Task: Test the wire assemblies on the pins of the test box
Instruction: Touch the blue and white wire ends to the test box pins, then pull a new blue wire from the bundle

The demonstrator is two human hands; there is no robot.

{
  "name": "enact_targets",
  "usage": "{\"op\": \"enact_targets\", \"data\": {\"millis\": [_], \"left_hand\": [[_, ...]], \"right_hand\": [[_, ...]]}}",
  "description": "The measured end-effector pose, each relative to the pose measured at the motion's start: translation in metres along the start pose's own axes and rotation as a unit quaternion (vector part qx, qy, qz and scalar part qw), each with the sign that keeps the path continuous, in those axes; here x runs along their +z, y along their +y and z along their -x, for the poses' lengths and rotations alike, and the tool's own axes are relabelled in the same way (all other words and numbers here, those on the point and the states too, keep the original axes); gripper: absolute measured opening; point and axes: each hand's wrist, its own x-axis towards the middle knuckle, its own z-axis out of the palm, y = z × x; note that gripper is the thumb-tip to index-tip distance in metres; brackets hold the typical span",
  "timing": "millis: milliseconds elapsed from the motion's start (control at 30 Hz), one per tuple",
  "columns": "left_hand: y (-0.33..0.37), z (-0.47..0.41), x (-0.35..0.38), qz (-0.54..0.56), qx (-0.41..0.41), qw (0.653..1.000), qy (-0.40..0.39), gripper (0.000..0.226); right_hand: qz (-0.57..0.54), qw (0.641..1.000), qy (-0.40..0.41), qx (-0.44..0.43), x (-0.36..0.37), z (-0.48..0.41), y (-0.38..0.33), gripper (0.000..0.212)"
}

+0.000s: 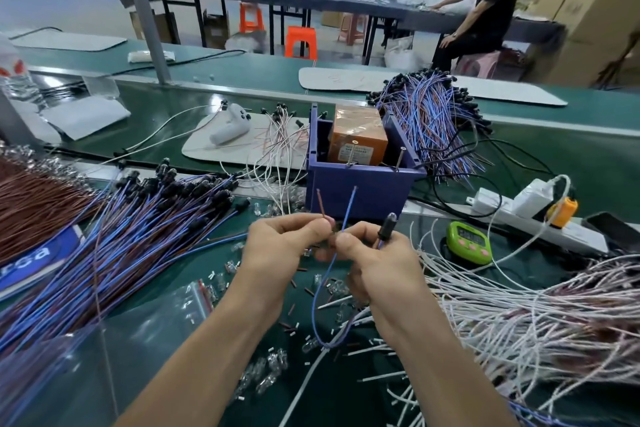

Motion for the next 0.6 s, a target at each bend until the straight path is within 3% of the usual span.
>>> {"op": "enact_targets", "data": {"millis": [133,367,533,600], "left_hand": [[0.009,-0.012,-0.006,-0.022,0.046,0.992,0.115,0.019],[0.024,-0.040,0.011,-0.154,0.062,0.972,0.164,0.034],[0.028,-0.040,0.030,-0.231,0.142,0.946,0.178,0.009],[0.026,-0.038,0.037,-0.260,0.163,0.931,0.195,0.017]], "right_hand": [[-0.051,0.996,0.074,0.010,-0.007,-0.002,-0.007,0.031],[-0.154,0.982,0.107,0.022,-0.016,-0.002,-0.014,0.017],[-0.168,0.979,0.113,0.022,-0.019,-0.001,-0.015,0.010],[-0.168,0.979,0.113,0.026,-0.020,0.000,-0.015,0.011]]}}
